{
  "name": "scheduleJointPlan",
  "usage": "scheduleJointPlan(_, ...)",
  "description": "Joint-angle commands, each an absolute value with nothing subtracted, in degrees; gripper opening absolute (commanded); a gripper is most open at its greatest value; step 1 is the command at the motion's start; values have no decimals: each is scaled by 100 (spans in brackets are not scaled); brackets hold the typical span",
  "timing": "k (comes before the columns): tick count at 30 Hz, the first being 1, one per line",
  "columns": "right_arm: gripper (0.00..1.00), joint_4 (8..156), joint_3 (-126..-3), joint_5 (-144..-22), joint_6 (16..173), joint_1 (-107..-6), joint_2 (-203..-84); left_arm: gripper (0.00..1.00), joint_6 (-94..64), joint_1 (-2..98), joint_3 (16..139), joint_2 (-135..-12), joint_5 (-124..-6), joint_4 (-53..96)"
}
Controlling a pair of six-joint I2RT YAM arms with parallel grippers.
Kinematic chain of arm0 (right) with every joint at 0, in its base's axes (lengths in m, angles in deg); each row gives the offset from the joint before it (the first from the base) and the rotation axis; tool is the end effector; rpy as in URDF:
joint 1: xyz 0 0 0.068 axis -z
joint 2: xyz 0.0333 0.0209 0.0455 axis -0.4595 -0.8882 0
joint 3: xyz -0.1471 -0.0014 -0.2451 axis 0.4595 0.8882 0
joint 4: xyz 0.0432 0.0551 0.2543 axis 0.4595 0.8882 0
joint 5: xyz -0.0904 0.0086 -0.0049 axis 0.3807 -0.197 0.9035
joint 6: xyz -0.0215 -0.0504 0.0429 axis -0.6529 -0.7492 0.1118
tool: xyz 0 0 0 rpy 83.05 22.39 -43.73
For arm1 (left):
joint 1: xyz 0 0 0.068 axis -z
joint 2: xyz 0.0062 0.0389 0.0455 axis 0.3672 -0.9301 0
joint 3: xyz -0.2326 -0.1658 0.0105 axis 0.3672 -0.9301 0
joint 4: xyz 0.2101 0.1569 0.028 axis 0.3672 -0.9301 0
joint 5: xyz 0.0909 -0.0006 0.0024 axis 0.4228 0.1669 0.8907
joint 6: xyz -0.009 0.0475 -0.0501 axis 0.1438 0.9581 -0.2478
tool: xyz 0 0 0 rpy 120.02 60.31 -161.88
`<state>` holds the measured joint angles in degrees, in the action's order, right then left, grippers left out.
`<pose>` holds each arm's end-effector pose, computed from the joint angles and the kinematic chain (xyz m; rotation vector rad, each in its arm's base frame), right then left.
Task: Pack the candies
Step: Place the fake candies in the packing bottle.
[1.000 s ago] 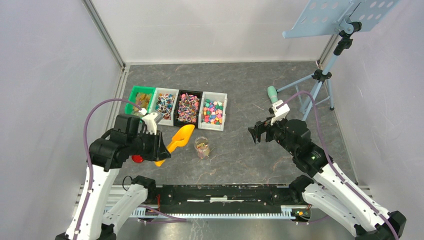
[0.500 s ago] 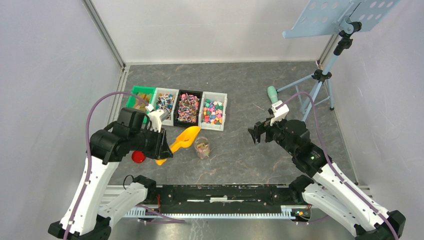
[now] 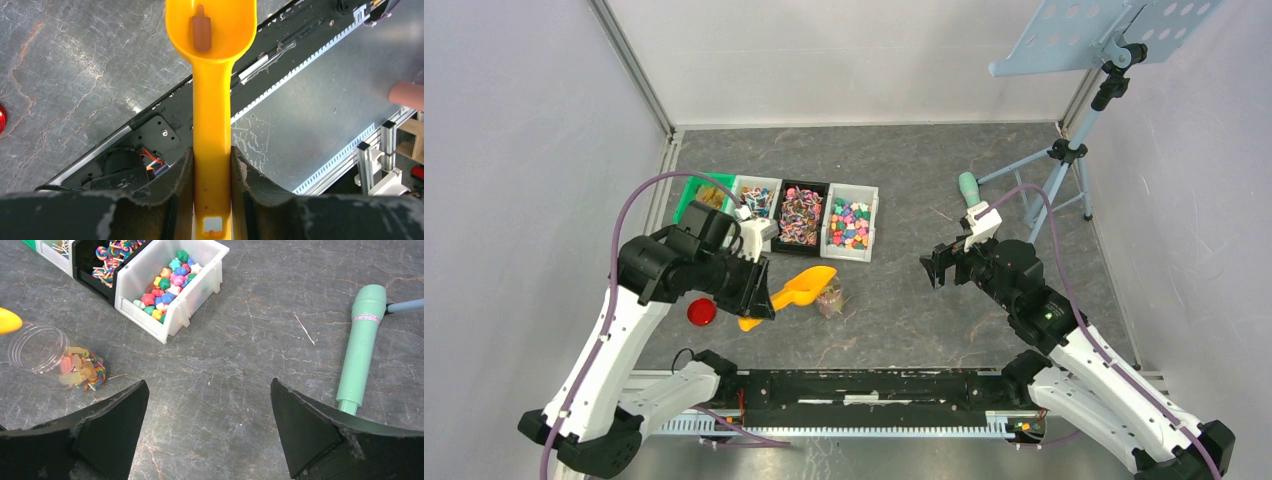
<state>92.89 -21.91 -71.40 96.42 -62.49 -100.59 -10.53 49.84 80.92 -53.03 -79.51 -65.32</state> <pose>0.1490 0.1005 0.2854 -0.3947 1.8511 0.4674 0.1012 -0.0792 0.3704 0.6207 2.6832 -0.7131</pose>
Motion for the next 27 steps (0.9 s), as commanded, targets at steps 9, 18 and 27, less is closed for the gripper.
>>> scheduleJointPlan(9, 98, 9271, -2300, -7032, 9488, -6261, -9899, 2, -1079, 5537, 8632, -5712, -7419, -7089)
scheduleJointPlan(18, 98, 9306, -2304, -7031, 9467, -6266, -9855, 2, -1167, 5578, 8779, -6051, -7203, -7272)
scheduleJointPlan(27, 98, 9313, -2238, -7097, 9540, -6260, -9773, 2, -1284, 5615, 8970, -6444, -6928, -7472)
